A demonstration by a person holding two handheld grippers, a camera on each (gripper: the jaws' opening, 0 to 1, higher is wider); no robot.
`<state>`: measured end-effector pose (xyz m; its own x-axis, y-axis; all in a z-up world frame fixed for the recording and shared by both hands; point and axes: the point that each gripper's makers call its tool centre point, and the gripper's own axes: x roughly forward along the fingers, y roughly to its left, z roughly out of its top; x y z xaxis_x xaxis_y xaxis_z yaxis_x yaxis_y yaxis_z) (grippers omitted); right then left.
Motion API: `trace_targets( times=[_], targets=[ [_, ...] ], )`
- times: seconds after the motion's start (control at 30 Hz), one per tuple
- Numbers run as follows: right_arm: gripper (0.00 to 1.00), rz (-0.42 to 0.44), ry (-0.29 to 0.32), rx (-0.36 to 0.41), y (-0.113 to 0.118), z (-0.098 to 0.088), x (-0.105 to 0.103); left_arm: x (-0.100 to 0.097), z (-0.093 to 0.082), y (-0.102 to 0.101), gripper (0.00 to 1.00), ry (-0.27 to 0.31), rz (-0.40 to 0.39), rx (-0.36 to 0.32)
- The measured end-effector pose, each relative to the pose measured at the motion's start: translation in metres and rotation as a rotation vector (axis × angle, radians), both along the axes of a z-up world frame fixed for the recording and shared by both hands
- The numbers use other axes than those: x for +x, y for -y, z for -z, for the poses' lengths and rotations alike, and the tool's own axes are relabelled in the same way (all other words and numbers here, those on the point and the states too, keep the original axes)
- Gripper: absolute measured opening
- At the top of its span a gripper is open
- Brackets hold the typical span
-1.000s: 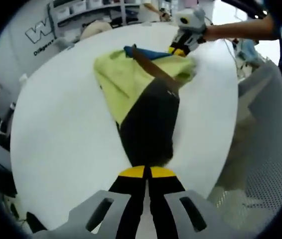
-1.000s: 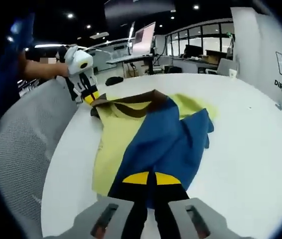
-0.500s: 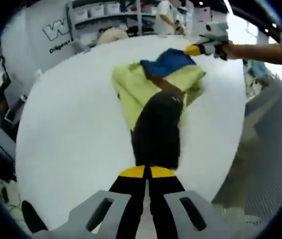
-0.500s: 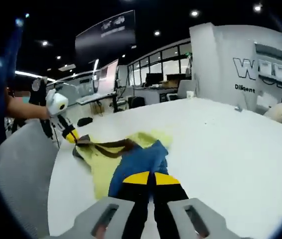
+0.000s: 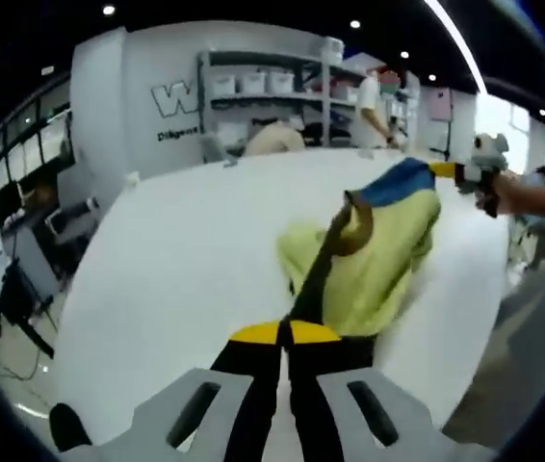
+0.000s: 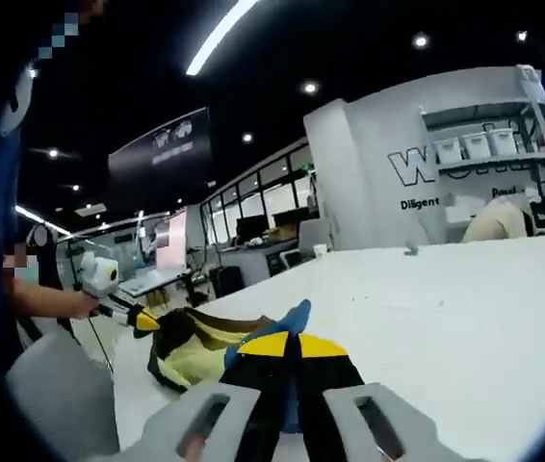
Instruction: Fold the garment on the visible template until the final outline fits inside the template.
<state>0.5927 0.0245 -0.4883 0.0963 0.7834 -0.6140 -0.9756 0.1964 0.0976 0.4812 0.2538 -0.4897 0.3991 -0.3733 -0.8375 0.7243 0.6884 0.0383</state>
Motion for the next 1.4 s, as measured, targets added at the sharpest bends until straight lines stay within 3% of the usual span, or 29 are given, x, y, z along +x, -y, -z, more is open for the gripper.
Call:
trace_targets(
  times=[0.27, 0.37, 0.47, 0.53, 0.6, 0.63, 0.67, 0.77, 0.8, 0.9, 1.0, 1.1, 1.17, 1.33, 1.4],
  targets=[
    [0.0, 0.057, 0.045, 0.019, 0.006, -0.008, 0.003, 0.0, -0.002, 0.002, 0.03, 0.003, -0.005, -0.002],
    [0.0, 0.181, 0.083, 0.105, 0.015, -0.032, 0.015, 0.001, -0.003, 0.001, 0.03, 0.014, -0.022, -0.012],
    [0.0, 0.333, 0.099, 0.217, 0.033, -0.059, 0.031, 0.006, -0.01, -0.004, 0.03, 0.045, -0.084, -0.046],
    [0.0, 0.381, 0.111, 0.253, 0.042, -0.07, 0.035, 0.011, -0.018, -0.005, 0.03, 0.076, -0.135, -0.082],
    [0.0, 0.442, 0.131, 0.313, 0.057, -0.091, 0.034, 0.023, -0.035, 0.001, 0.03, 0.139, -0.202, -0.138],
    [0.0, 0.511, 0.138, 0.38, 0.068, -0.103, 0.038, 0.041, -0.053, -0.01, 0.03, 0.219, -0.283, -0.195],
    [0.0, 0.589, 0.142, 0.49, 0.077, -0.129, 0.036, 0.054, -0.07, -0.01, 0.03, 0.274, -0.324, -0.239],
    [0.0, 0.647, 0.18, 0.569, 0.086, -0.159, 0.034, 0.071, -0.099, -0.006, 0.03, 0.363, -0.357, -0.286],
    [0.0, 0.685, 0.215, 0.612, 0.097, -0.185, 0.03, 0.079, -0.12, -0.002, 0.03, 0.408, -0.375, -0.32],
    [0.0, 0.71, 0.271, 0.645, 0.108, -0.212, 0.027, 0.098, -0.151, 0.0, 0.03, 0.496, -0.378, -0.379],
    [0.0, 0.727, 0.3, 0.688, 0.114, -0.231, 0.026, 0.103, -0.163, 0.002, 0.03, 0.528, -0.37, -0.386],
    [0.0, 0.745, 0.331, 0.742, 0.12, -0.254, 0.025, 0.115, -0.197, 0.008, 0.03, 0.591, -0.359, -0.45],
    [0.0, 0.75, 0.351, 0.809, 0.124, -0.273, 0.024, 0.119, -0.217, 0.013, 0.03, 0.627, -0.344, -0.487],
    [0.0, 0.735, 0.362, 0.899, 0.129, -0.298, 0.02, 0.121, -0.25, 0.023, 0.03, 0.691, -0.313, -0.554],
    [0.0, 0.714, 0.407, 0.931, 0.131, -0.321, 0.013, 0.122, -0.279, 0.028, 0.03, 0.743, -0.29, -0.595]
  ],
)
